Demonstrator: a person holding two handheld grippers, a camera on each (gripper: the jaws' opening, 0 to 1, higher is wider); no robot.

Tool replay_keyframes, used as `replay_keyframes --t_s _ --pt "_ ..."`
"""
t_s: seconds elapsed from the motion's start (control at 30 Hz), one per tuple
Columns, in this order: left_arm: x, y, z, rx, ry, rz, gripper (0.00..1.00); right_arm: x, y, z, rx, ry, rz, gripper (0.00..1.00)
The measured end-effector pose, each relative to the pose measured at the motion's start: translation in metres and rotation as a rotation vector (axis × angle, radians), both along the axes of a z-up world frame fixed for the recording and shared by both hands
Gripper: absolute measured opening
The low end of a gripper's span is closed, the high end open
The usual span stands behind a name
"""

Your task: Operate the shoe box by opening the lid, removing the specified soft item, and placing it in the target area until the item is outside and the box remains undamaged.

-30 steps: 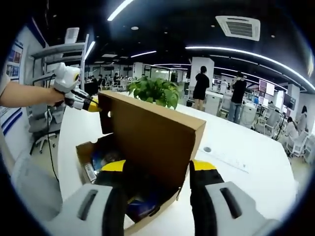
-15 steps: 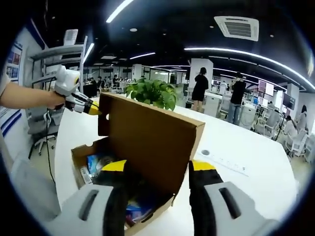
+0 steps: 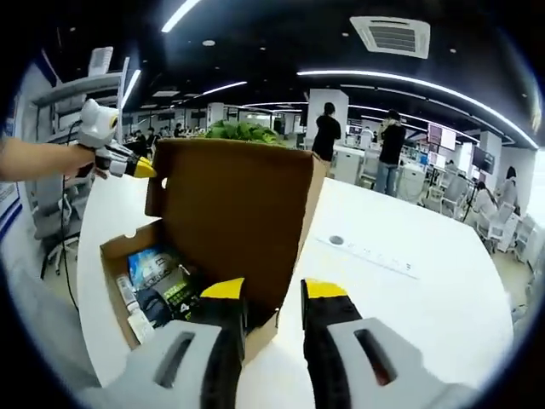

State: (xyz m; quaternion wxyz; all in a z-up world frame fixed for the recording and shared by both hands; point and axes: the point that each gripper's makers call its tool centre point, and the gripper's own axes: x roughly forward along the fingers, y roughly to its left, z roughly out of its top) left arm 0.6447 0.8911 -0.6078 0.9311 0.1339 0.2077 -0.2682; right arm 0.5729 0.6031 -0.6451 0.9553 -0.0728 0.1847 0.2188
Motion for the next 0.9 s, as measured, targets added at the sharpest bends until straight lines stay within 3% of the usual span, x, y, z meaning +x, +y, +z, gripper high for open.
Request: replay_keyframes --t_s 0.33,0.6,0.9 --pt "0.013 -0.004 -0.001 0.011 0.012 -0.007 0.00 0.006 -0.001 -0.023 -0.005 0.046 -0.007 0.14" --pt "0.023 -0.006 -0.004 0.003 0.028 -0.005 0.00 0.017 -0.001 -0.036 0.009 0.076 -0.026 0.04" --pt "0.036 -0.007 -0.010 -0.003 0.044 -0.001 0.00 0.020 -0.003 -0.036 0.050 0.087 -0.058 0.00"
